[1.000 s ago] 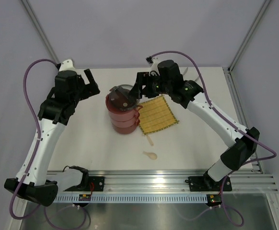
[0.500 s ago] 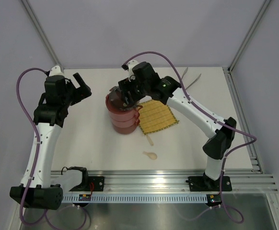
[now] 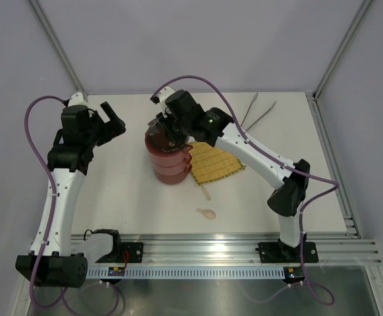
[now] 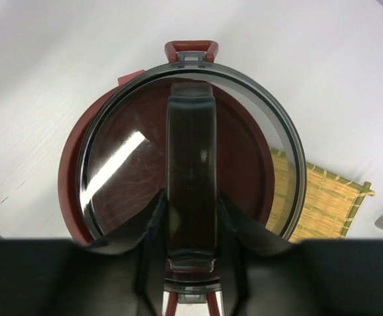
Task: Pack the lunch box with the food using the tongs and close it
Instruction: Close the box lid on the packing box.
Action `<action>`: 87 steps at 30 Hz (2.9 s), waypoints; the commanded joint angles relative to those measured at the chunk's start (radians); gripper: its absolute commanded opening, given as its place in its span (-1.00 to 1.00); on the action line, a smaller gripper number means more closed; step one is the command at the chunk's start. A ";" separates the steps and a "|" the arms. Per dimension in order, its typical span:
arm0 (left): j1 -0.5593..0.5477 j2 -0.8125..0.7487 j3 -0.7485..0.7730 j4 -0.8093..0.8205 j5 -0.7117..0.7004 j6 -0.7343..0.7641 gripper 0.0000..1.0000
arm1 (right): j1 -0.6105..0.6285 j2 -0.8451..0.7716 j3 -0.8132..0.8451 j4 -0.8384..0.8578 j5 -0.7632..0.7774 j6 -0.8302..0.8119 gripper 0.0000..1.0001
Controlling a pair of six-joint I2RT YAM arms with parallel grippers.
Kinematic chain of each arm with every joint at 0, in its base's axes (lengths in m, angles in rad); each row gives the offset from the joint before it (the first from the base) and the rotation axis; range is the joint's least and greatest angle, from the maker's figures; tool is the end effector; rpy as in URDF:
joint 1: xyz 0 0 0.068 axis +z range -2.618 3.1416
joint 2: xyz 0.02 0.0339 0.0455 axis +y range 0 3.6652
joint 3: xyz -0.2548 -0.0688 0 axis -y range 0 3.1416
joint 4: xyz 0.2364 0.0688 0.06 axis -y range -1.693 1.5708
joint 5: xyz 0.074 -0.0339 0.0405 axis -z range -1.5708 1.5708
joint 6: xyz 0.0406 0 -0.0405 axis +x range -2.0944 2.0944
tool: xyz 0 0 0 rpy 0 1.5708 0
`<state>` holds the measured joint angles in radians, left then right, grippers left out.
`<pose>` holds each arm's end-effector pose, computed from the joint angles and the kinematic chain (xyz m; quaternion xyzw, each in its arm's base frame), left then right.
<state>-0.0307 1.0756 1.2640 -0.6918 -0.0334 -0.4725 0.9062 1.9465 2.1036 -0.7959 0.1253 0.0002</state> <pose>0.2202 -0.0054 0.3856 -0.1969 0.8380 -0.1127 0.4962 0.2688 0.3348 0.3786 -0.3649 0.8140 0.1461 0.4277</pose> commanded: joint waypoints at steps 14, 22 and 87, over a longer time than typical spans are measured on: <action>0.023 -0.028 -0.057 0.063 0.058 -0.025 0.98 | 0.023 -0.138 -0.102 0.149 -0.073 -0.069 -1.00; 0.026 -0.051 -0.051 0.052 0.043 -0.018 0.98 | 0.023 -0.100 -0.028 0.061 -0.072 -0.043 -1.00; 0.028 -0.040 -0.041 0.037 0.038 0.003 0.98 | -0.029 0.012 -0.074 -0.055 -0.248 -0.221 -1.00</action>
<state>-0.0109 1.0355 1.2037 -0.6865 -0.0029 -0.4866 0.8829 1.9347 2.0747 -0.7734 -0.0982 -0.1375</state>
